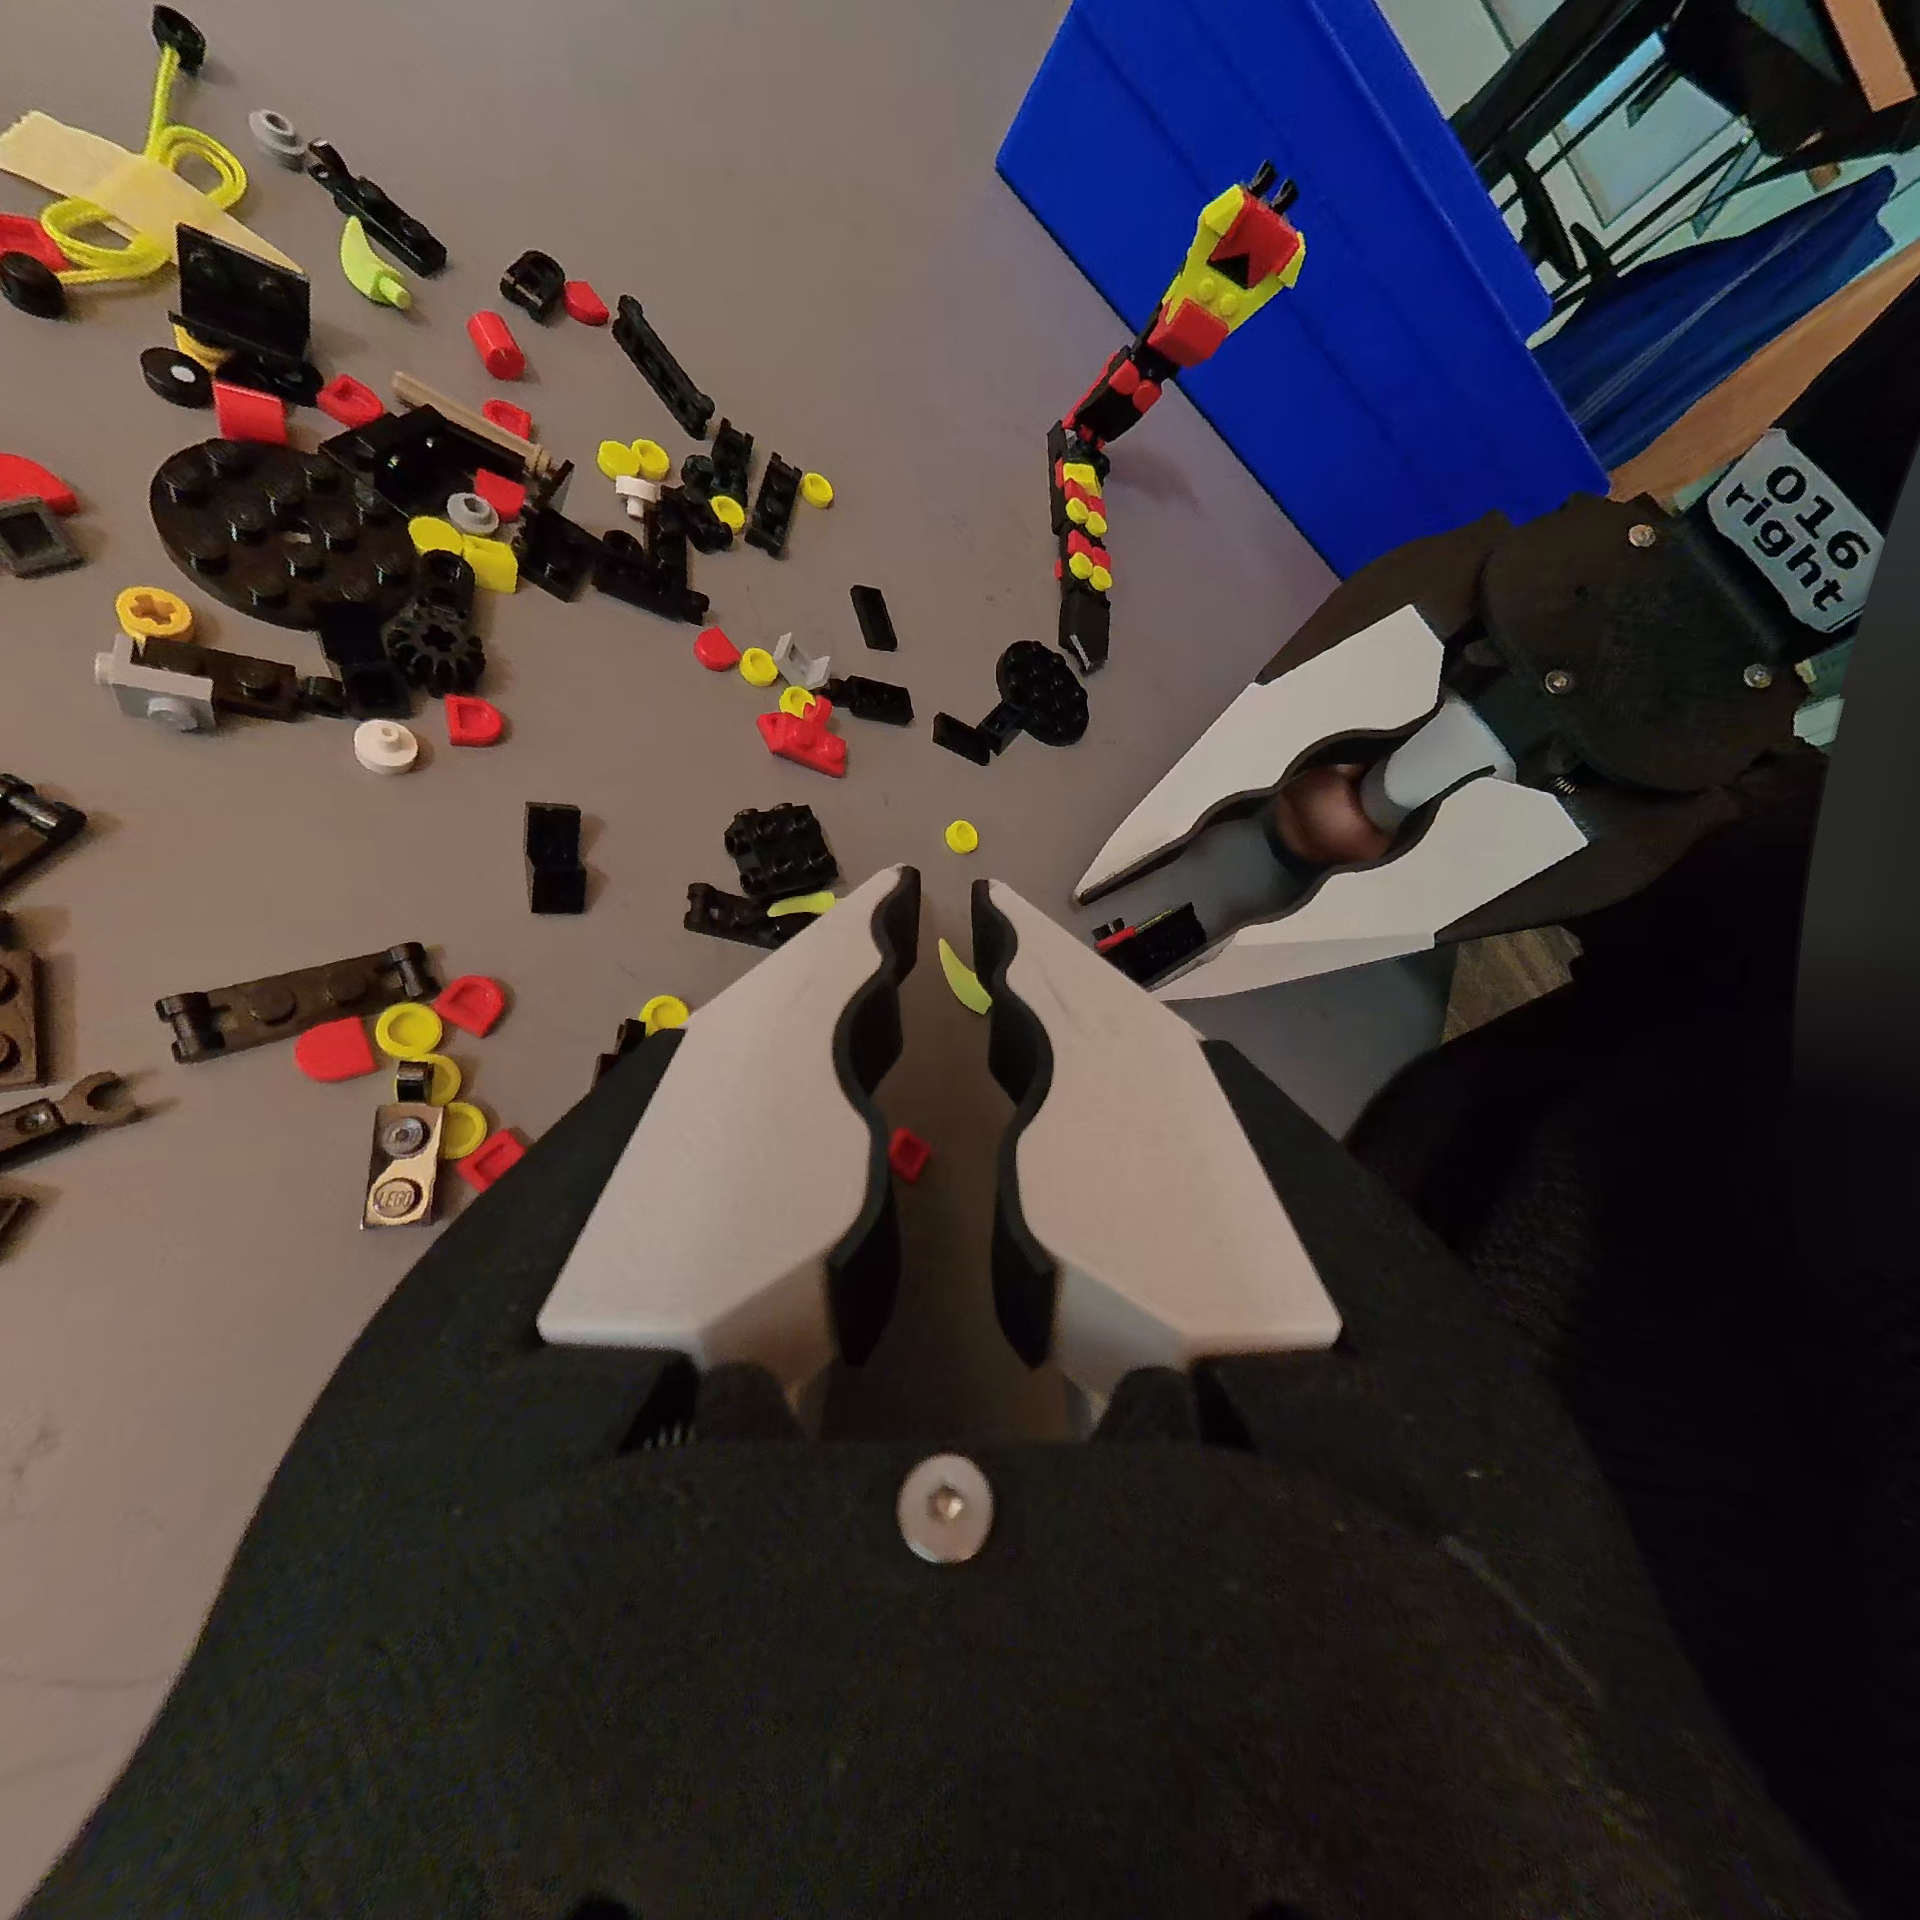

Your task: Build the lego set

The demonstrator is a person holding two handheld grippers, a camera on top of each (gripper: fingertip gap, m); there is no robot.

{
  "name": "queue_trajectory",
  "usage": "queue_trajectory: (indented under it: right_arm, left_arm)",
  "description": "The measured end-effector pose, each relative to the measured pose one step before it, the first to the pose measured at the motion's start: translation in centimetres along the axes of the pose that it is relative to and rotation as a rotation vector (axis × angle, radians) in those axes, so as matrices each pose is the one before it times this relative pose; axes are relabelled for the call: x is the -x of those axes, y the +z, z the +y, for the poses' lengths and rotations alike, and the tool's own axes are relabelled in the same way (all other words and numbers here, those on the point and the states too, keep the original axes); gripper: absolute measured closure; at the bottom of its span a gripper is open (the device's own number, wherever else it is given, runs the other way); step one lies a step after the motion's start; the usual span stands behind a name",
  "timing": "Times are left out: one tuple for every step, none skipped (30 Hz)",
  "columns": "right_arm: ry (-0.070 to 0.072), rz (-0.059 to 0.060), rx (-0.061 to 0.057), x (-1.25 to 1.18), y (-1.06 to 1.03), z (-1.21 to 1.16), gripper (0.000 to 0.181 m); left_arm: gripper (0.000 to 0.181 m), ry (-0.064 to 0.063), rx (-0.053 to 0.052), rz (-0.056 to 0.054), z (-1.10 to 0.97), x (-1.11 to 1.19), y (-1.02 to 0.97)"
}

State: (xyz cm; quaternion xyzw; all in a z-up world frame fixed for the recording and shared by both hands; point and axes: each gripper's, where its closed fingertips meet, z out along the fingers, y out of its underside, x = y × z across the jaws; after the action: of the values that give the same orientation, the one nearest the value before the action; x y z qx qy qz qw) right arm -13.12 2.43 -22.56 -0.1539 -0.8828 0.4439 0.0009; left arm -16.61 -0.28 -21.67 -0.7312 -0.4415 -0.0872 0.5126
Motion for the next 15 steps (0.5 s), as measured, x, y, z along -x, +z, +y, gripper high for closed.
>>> queue_trajectory:
  right_arm:
    - [0.0002, 0.0000, 0.0002, -0.008, 0.000, 0.000, 0.160]
    - [0.0000, 0.0000, -0.0001, 0.000, 0.001, -0.001, 0.160]
    - [-0.0002, 0.0003, 0.0001, -0.008, -0.008, 0.007, 0.160]
    - [-0.0002, 0.0002, -0.0002, -0.002, -0.005, -0.010, 0.160]
    - [0.0000, 0.0000, 0.0000, 0.010, -0.001, 0.003, 0.160]
    - [0.0000, -0.0001, -0.0001, 0.002, 0.001, -0.002, 0.160]
    - [0.0000, -0.0002, -0.0002, 0.005, -0.004, -0.011, 0.160]
    - [-0.0003, -0.0001, 0.0000, -0.001, 0.000, 0.000, 0.160]
    - [-0.0006, 0.0003, 0.0000, 0.003, -0.007, -0.005, 0.160]
    - [-0.0007, 0.0003, 0.0002, 0.001, -0.003, 0.006, 0.160]
    - [-0.0005, 0.0003, 0.0001, 0.001, -0.016, 0.001, 0.160]
    - [-0.0004, 0.0002, -0.0006, 0.002, -0.011, -0.007, 0.160]
    - [-0.0006, 0.0000, -0.0009, 0.015, -0.016, -0.017, 0.160]
    - [-0.0006, 0.0002, -0.0014, -0.002, -0.033, -0.023, 0.160]
    - [-0.0004, 0.0004, -0.0012, 0.000, -0.027, -0.026, 0.160]
  left_arm:
    - [0.174, -0.0001, 0.0005, 0.0002, -0.001, -0.002, 0.008]
    - [0.174, -0.0001, 0.0002, 0.0001, 0.008, -0.003, 0.012]
    - [0.174, -0.0002, -0.0002, 0.0004, -0.002, -0.007, 0.001]
    - [0.174, -0.0003, 0.0001, 0.0003, 0.008, -0.012, -0.004]
    - [0.174, 0.0000, 0.0003, 0.0000, 0.004, 0.000, -0.002]
    - [0.174, 0.0002, 0.0003, 0.0000, 0.004, 0.001, -0.002]
    - [0.174, 0.0001, -0.0001, 0.0005, -0.001, -0.023, 0.001]
    - [0.174, -0.0002, 0.0001, 0.0006, 0.002, -0.009, -0.001]
    - [0.174, 0.0000, 0.0004, 0.0004, 0.004, -0.012, 0.006]
    - [0.174, 0.0004, 0.0004, 0.0004, 0.012, -0.014, 0.002]
    - [0.174, 0.0005, 0.0004, 0.0003, 0.005, -0.018, -0.002]
    - [0.174, 0.0004, 0.0002, 0.0006, 0.009, -0.018, 0.004]
    - [0.174, 0.0002, 0.0008, 0.0012, 0.016, -0.032, 0.008]
    - [0.174, 0.0001, 0.0026, 0.0025, 0.039, -0.051, 0.020]
    - [0.174, 0.0007, 0.0041, 0.0047, 0.073, -0.100, 0.019]
